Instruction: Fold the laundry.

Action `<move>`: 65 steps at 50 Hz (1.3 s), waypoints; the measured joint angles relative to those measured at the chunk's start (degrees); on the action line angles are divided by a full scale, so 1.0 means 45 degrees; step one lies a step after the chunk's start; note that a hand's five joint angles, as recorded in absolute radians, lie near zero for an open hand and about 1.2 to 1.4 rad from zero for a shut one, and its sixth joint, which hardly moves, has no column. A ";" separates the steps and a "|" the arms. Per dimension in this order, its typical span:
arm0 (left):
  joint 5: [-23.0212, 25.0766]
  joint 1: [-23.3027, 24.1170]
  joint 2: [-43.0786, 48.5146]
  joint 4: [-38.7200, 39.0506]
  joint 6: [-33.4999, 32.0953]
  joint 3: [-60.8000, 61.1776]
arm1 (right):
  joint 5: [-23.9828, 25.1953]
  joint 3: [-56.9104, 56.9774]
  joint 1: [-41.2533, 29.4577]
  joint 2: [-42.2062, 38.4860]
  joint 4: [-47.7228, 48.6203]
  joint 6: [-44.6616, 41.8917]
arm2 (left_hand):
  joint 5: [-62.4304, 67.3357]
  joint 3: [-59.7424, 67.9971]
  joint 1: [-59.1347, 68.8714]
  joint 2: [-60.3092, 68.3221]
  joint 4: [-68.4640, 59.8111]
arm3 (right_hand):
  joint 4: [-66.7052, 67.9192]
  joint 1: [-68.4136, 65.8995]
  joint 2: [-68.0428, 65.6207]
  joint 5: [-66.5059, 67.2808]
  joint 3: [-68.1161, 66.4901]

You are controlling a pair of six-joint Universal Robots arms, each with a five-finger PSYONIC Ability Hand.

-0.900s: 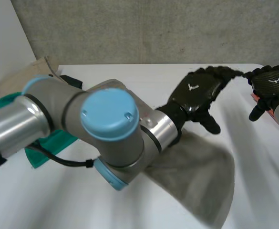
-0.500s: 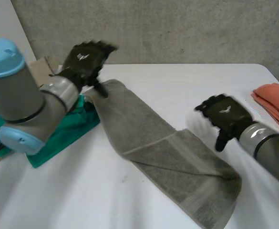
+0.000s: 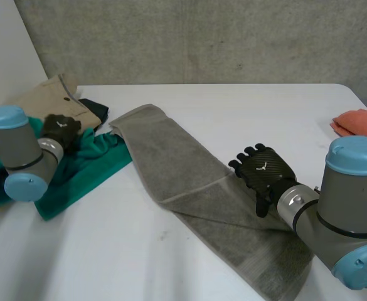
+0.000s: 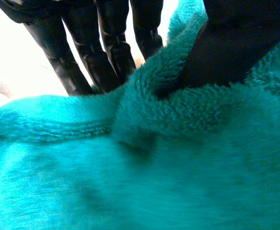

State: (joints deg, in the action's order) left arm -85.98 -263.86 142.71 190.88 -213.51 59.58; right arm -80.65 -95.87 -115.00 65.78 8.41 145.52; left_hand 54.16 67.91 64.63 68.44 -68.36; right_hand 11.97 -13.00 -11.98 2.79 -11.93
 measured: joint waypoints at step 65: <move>0.2447 0.0796 -0.7681 0.1615 0.1253 0.7001 | 0.1632 0.9196 -0.0708 -0.5631 -0.6517 0.4099 | -1.1147 -1.1887 -1.1280 -1.2009 1.2082 | 0.5519 -0.5411 -0.5653 0.5345 -0.5515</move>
State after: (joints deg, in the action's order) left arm -74.96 -260.28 108.14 198.15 -207.87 91.08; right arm -73.31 -54.49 -118.19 40.44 -20.91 163.97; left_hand 4.00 14.42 13.87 14.40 -13.99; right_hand 36.80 -37.35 -37.42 26.84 -36.75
